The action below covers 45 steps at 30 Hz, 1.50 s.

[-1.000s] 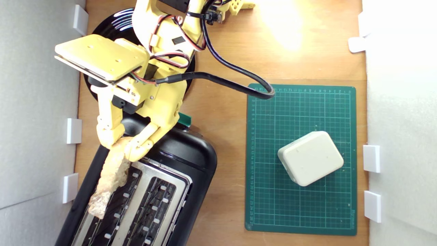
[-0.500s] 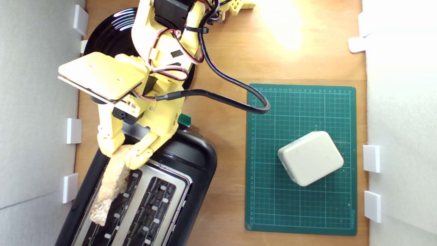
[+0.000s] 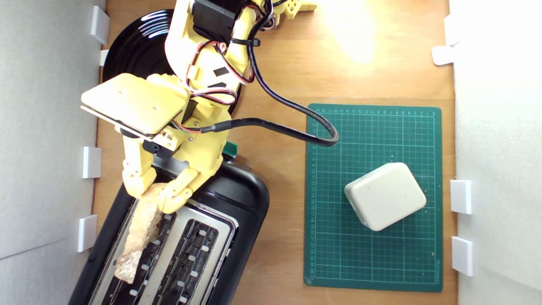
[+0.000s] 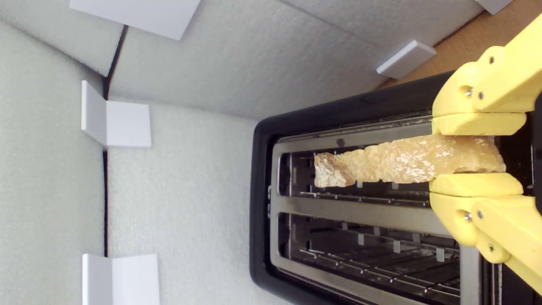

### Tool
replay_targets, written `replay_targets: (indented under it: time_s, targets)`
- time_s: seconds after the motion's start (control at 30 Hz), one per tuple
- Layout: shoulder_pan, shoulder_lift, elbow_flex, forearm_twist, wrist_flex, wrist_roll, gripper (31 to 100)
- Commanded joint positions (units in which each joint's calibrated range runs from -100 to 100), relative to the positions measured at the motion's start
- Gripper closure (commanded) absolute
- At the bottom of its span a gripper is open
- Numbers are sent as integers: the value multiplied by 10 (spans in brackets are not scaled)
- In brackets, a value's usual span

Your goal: Pick bread and place in toaster

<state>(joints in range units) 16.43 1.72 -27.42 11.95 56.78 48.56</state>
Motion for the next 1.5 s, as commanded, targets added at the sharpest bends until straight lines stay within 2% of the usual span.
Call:
replay_targets:
  time_s: [0.0,0.17,0.53,0.67,0.8,1.2,1.47]
  targets:
    - [-2,-2,-18,-8,-9,4,612]
    - [-1,0,-19,-8,-9,5,554]
    - [-2,-15,-28,-9,-9,3,551]
    - [2,-60,-30,-43,-9,3,556]
    - [-6,-116,-23,-53,-9,-6,556]
    - [-84,-199,8,-52,-9,-137,558]
    - [-161,-301,191,-57,-8,-258,559]
